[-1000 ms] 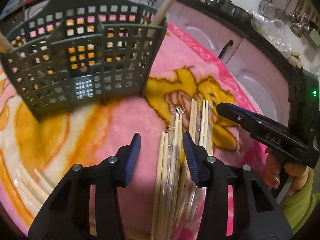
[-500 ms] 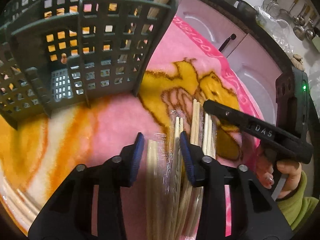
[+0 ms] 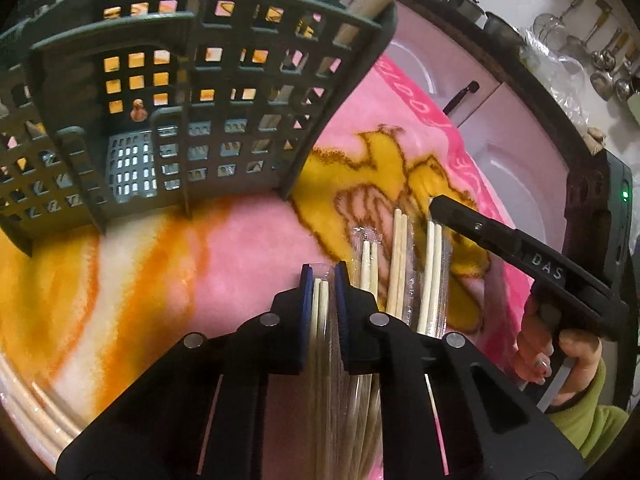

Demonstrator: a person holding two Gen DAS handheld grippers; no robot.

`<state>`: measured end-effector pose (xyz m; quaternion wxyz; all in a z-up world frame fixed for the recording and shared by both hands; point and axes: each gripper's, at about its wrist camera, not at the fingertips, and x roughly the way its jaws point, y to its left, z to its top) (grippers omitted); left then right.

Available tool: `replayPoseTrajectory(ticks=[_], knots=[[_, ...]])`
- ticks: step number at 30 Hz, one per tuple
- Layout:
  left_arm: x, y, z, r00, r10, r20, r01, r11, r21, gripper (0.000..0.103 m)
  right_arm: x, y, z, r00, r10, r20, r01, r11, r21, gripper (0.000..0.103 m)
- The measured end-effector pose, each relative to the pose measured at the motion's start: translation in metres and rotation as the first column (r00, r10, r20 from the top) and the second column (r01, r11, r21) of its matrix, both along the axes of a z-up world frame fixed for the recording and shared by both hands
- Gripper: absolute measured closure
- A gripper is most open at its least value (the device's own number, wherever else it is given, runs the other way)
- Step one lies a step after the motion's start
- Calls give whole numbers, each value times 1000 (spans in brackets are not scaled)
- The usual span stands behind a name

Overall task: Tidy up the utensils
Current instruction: 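Close the left tool on a chopstick while the right tool grasps another, then lift both held chopsticks and carry them above the green caddy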

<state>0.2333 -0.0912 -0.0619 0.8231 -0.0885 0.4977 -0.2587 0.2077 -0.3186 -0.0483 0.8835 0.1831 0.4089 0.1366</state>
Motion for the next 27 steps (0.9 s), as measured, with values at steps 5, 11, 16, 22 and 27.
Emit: replayPoseTrajectory(ticks=[5, 11, 16, 22, 27], knots=[[-8, 10, 16, 999, 25, 48, -24, 1000, -19, 97, -10, 5, 18, 999, 8, 54, -7, 1000, -9, 93], [-25, 19, 54, 982, 40, 183, -37, 999, -23, 97, -27, 18, 49, 989, 42, 140, -39, 999, -22, 96], [-32, 34, 79, 964, 87, 252, -80, 996, -39, 98, -44, 35, 77, 971, 95, 220, -89, 995, -35, 98], [-42, 56, 109, 931, 152, 332, -137, 988, -68, 98, -63, 54, 103, 944, 154, 293, -143, 988, -58, 100], [-56, 72, 131, 894, 198, 402, -178, 980, -87, 98, -77, 73, 121, 914, 214, 344, -198, 977, -80, 101]])
